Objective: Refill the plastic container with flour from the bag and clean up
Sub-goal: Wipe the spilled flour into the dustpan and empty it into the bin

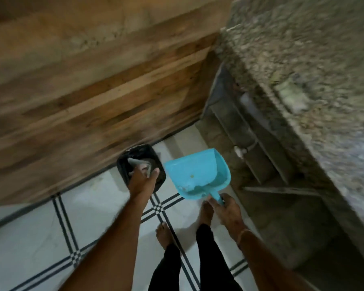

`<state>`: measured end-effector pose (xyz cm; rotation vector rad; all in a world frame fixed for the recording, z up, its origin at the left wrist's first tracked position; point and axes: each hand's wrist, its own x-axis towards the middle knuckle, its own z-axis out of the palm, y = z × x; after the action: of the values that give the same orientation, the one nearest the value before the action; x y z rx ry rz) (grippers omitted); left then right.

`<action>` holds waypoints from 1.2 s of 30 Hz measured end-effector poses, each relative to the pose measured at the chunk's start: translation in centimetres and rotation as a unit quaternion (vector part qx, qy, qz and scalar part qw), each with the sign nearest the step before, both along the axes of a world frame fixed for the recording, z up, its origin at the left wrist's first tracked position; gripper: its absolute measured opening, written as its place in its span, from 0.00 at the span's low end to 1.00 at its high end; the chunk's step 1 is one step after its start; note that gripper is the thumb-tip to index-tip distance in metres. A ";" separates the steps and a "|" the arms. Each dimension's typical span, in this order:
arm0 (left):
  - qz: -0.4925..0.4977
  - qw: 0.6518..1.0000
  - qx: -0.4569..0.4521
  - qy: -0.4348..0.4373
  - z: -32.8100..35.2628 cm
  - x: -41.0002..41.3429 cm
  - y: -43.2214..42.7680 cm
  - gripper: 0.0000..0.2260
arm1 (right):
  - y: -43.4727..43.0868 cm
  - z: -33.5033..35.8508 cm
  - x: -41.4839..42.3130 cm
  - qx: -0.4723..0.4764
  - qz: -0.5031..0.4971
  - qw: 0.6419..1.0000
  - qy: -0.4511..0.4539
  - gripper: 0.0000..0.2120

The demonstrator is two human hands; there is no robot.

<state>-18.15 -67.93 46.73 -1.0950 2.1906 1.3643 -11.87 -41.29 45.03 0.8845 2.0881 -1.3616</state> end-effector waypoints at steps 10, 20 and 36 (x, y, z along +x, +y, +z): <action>-0.257 0.961 0.000 0.103 9.7 -4.2 13.2 0.33 | 9.7 8.0 3.7 -0.021 -0.073 0.996 0.034 0.15; -0.428 0.865 -0.104 0.242 14.6 -12.5 26.9 0.30 | 15.6 9.5 1.8 -0.057 -0.115 0.991 0.031 0.17; -0.648 0.603 -0.291 0.362 11.4 -24.0 35.2 0.26 | 11.5 8.5 5.4 -0.041 -0.331 0.942 0.025 0.15</action>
<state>-42.16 -32.78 58.14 1.2146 2.8359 0.2962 -6.45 -29.83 53.54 1.6230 1.8153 -1.7880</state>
